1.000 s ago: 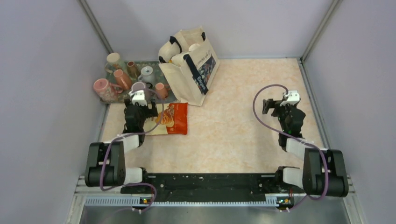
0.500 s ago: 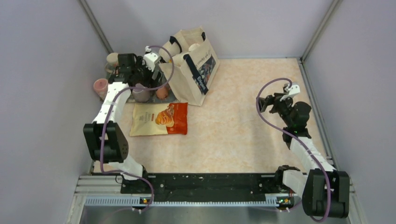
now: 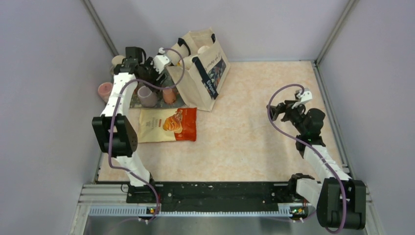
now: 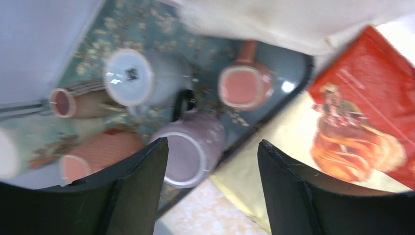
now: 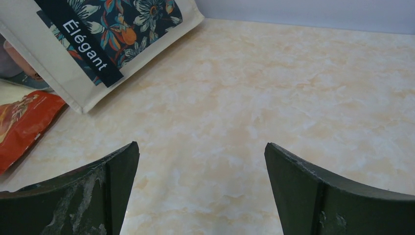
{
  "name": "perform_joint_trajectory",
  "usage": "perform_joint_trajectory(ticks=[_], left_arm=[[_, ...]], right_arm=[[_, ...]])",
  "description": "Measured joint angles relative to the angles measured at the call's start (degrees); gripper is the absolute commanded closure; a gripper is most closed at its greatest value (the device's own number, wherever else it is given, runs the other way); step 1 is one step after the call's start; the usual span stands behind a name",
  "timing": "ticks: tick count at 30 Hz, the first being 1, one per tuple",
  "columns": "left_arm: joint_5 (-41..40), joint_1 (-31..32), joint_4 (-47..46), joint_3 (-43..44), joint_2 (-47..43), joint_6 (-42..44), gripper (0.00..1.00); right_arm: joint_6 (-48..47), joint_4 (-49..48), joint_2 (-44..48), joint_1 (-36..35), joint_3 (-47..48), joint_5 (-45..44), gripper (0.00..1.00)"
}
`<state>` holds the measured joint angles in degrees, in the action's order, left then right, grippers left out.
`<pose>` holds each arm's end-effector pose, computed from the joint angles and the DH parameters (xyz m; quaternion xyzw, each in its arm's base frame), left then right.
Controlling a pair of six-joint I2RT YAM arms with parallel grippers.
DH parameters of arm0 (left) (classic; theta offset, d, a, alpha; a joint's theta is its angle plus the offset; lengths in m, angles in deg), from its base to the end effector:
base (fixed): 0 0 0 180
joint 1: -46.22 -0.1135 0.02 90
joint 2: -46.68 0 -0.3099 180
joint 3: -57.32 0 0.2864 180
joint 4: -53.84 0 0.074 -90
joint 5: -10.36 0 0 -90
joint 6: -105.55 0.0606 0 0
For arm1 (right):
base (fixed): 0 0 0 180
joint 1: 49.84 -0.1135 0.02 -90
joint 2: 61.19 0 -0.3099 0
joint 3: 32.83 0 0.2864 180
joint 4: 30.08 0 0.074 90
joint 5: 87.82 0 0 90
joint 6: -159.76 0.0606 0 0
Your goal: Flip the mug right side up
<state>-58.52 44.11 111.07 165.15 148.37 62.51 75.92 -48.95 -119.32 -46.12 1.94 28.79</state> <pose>0.4500 -0.0053 0.3460 0.4100 0.8336 -0.0212 0.3696 0.2483 0.0111 0.2531 -0.0941 0.7254 0.1830 0.6569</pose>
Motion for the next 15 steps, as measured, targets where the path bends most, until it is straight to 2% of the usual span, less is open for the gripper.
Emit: perform_joint_trajectory(ticks=[7, 15], left_arm=[[-6.2, -0.5, 3.9, 15.1, 11.7, -0.3, 0.41], [-11.9, -0.5, 8.7, 21.3, 21.4, -1.7, 0.44]], right_arm=[[-0.1, -0.2, 0.0, 0.0, -0.2, 0.5, 0.01], [-0.1, -0.8, 0.0, -0.2, -0.5, 0.5, 0.01]])
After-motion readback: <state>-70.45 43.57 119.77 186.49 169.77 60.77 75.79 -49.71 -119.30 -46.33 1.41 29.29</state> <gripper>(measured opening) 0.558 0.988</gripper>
